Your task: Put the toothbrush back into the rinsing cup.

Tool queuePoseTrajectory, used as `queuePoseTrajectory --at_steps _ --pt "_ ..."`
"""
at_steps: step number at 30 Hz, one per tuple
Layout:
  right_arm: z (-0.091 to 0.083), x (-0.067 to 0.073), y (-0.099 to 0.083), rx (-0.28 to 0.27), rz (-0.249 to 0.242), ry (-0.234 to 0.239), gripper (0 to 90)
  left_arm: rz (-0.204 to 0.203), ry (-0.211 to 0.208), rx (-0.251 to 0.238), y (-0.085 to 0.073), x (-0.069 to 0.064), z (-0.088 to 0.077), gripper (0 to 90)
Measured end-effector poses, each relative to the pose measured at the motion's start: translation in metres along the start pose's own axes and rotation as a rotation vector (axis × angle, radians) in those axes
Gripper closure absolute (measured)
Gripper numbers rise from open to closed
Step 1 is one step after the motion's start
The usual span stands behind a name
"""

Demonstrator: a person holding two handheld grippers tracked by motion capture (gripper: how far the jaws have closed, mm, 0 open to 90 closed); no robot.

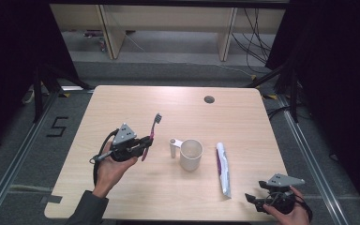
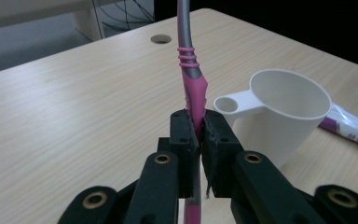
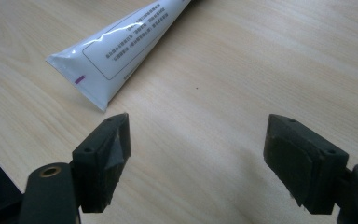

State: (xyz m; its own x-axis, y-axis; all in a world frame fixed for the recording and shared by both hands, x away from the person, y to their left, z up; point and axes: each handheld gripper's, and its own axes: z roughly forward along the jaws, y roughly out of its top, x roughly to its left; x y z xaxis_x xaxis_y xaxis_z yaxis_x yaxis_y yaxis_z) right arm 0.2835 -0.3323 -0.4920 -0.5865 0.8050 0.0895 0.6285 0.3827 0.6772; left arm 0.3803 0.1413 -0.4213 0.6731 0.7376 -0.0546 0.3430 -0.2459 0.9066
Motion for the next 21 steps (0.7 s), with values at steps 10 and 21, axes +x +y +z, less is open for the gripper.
queuePoseTrajectory --at_steps 10,21 --pt "0.001 -0.001 -0.001 -0.007 -0.013 0.001 23.9 -0.004 -0.015 -0.08 0.014 -0.007 0.011 82.7" --pt "0.0 -0.001 -0.001 -0.001 -0.007 0.003 23.9 -0.005 -0.038 -0.146 0.031 -0.013 0.021 82.7"
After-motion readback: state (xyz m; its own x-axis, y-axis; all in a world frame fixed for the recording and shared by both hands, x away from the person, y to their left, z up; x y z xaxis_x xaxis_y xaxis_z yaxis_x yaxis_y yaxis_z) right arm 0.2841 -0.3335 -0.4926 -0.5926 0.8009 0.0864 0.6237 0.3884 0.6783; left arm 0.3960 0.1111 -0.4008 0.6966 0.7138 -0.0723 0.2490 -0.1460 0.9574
